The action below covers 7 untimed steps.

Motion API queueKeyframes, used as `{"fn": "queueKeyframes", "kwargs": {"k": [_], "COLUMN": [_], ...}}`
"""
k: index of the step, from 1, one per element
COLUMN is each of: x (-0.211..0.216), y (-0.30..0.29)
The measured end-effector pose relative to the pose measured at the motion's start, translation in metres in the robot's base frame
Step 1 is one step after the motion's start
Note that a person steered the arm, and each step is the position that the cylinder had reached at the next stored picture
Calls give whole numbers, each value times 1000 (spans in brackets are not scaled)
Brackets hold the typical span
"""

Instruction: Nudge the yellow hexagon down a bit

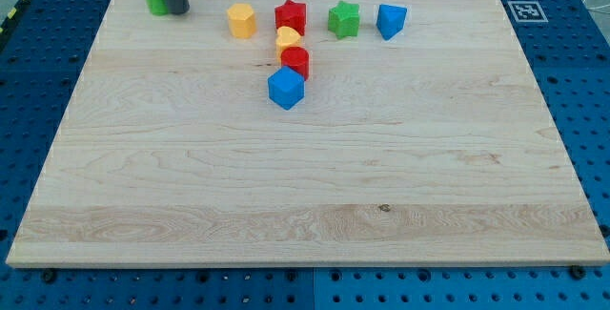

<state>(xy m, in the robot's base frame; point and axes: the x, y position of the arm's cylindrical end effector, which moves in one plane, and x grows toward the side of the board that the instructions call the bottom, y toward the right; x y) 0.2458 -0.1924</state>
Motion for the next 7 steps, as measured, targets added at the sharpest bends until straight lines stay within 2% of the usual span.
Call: {"fn": "queueKeyframes", "kwargs": {"k": [4, 5, 7], "x": [-11, -12, -5], "y": [-20, -2, 74]}}
